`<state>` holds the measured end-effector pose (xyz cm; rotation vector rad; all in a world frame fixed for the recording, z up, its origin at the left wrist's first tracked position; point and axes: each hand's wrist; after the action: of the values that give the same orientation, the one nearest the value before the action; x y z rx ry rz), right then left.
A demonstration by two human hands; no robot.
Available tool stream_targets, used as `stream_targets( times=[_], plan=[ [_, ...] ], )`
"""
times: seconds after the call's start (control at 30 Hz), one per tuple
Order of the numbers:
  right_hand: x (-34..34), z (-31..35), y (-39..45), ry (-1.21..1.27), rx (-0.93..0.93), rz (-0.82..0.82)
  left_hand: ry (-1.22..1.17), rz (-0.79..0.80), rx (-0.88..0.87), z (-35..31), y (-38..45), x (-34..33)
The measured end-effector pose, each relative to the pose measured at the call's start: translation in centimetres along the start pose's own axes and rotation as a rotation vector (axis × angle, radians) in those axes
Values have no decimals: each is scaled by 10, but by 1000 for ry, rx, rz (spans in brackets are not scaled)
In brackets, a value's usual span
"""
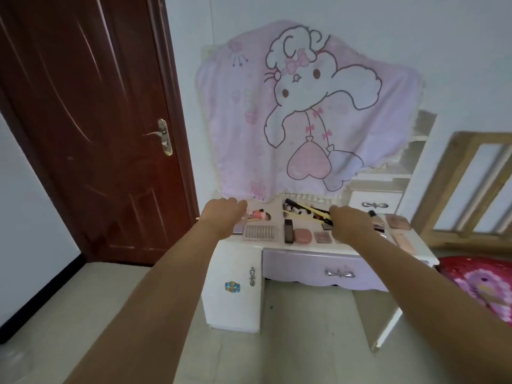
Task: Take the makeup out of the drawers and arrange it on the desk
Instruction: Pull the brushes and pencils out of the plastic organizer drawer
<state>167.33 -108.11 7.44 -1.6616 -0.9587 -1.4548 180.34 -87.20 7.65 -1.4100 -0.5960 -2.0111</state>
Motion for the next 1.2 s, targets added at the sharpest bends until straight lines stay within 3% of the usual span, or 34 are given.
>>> stream_targets(
  times=[0.37,0.53,0.8,0.93,1.07,1.2],
  plan=[
    [-68,38,238,97,32,185,-42,140,6,63,187,-116],
    [-95,49,343,216,44,270,-172,251,48,66,279,-152],
    [-146,59,437,915,-280,647,-919,535,426,20,377,-206],
    [-174,64,461,1271,-489,741,-1232,668,642,-5,415,-242],
    [-202,67,488,1291,-569,774,-1453,714,790,-19,441,-270],
    [-216,65,506,1091,-428,695,-1516,691,832,-26,458,-286]
  ],
)
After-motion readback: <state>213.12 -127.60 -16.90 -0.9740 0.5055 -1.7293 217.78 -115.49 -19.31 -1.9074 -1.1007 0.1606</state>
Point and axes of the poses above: each hand's wrist, its own y-axis towards the middle knuckle, its own x-axis out of the back of the hand, z = x × y, and after that the axes turned 5 degrees about z, right-handed
